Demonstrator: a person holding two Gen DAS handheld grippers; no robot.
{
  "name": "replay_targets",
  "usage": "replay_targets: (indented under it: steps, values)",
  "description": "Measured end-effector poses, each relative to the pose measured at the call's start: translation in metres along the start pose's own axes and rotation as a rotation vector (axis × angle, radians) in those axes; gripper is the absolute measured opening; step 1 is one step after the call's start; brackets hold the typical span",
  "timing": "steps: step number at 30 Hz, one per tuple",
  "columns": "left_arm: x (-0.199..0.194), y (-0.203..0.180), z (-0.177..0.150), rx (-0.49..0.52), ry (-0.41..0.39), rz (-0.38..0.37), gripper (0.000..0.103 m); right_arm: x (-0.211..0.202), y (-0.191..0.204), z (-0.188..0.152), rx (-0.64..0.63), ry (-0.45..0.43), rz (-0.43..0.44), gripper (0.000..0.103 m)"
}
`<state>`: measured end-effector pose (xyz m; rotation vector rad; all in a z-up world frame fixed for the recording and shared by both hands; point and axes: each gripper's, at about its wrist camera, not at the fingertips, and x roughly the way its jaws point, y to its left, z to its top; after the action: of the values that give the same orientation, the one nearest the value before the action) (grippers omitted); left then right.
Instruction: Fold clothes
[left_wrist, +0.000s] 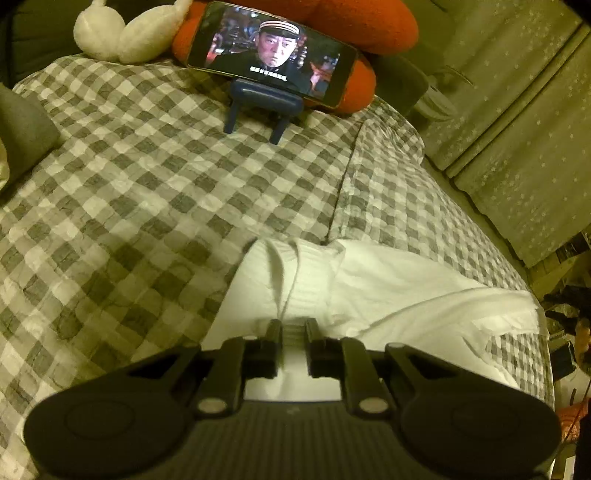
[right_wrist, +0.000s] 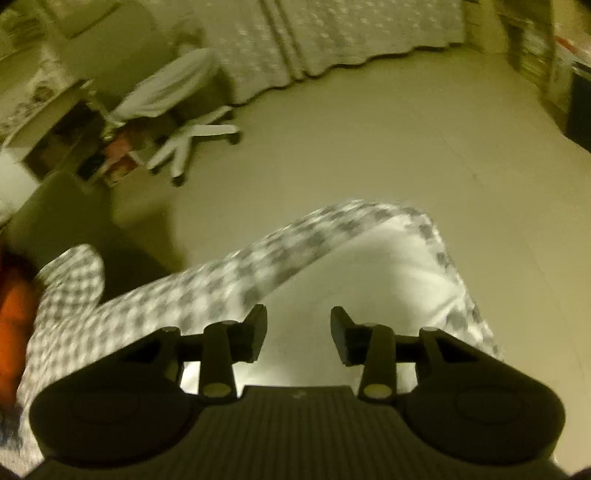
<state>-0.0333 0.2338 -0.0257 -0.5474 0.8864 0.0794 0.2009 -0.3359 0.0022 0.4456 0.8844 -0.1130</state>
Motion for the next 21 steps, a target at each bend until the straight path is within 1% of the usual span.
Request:
replay_targets:
  steps: [3,5,9,11,12,13,14,16,20,21]
  values:
    - [0.002,0.001,0.001,-0.01,-0.007,0.002,0.012,0.013,0.001,0.015,0.028,0.019,-0.031,0.042]
    - [0.002,-0.001,0.001,0.006,-0.021,0.014,0.011,0.019,0.003,0.022,0.014,0.032,-0.06,0.042]
    - [0.002,-0.002,0.002,0.027,-0.035,0.018,0.006,0.029,0.005,0.036,-0.015,0.055,-0.123,0.042]
    - [0.002,0.0,0.004,0.029,-0.036,0.012,0.004,0.034,0.008,0.039,-0.076,0.079,-0.141,0.042]
    - [0.002,0.002,0.005,0.023,-0.036,0.006,0.003,0.035,0.011,0.039,-0.132,0.084,-0.154,0.042]
    - [0.002,0.004,0.006,0.018,-0.036,0.001,0.003,0.036,0.013,0.041,-0.188,0.08,-0.17,0.042]
    - [0.003,0.005,0.006,0.013,-0.035,-0.004,0.003,0.036,0.011,0.043,-0.212,0.077,-0.178,0.042]
    - [0.003,0.004,0.007,0.006,-0.043,-0.004,0.003,0.036,-0.001,0.046,-0.2,0.093,-0.168,0.042]
    - [0.005,0.002,0.009,-0.006,-0.063,0.002,0.002,0.044,-0.015,0.046,-0.184,0.115,-0.217,0.042]
    - [0.005,0.001,0.009,-0.006,-0.066,0.007,0.002,0.047,-0.017,0.046,-0.174,0.119,-0.21,0.042]
